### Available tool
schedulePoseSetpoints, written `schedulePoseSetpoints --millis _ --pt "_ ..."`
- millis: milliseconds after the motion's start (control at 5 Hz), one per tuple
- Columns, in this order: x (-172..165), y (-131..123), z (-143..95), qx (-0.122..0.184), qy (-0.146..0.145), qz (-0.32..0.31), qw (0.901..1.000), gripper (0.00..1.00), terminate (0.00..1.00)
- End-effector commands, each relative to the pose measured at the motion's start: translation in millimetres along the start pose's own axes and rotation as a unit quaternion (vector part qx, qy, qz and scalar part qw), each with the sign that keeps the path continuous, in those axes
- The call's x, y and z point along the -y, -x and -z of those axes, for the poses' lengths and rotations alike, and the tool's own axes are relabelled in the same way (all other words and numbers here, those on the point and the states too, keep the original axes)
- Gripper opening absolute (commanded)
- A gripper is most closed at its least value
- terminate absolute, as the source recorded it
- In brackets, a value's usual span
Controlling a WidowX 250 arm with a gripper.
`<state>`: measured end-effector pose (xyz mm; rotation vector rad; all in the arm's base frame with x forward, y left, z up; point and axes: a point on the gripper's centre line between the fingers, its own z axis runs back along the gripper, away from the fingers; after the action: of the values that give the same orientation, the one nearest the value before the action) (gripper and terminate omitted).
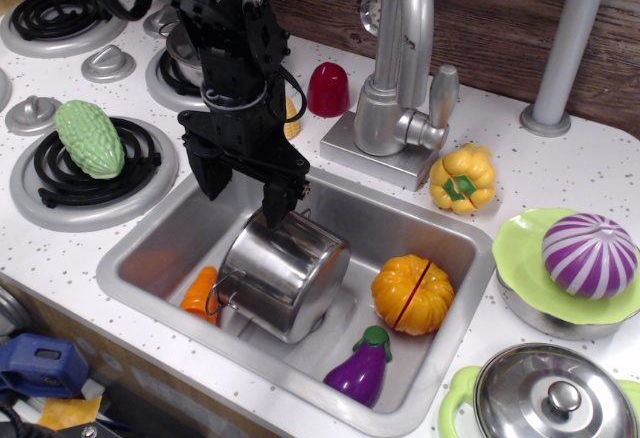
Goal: Flip pot upright in sink
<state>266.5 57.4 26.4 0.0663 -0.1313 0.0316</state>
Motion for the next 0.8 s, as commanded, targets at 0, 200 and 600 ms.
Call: schedulePoseSetpoints --millis 0,200,600 --pt "0.0 0.0 0.0 0.000 0.000 0.000 1.0000 1.00 0.00" --pt "0.3 -1.3 -5.8 -0.024 0.067 -0.015 0.9973 1.00 0.00" --pt "4.6 0.9 2.0 -0.036 0.158 -0.038 0.9861 1.00 0.00"
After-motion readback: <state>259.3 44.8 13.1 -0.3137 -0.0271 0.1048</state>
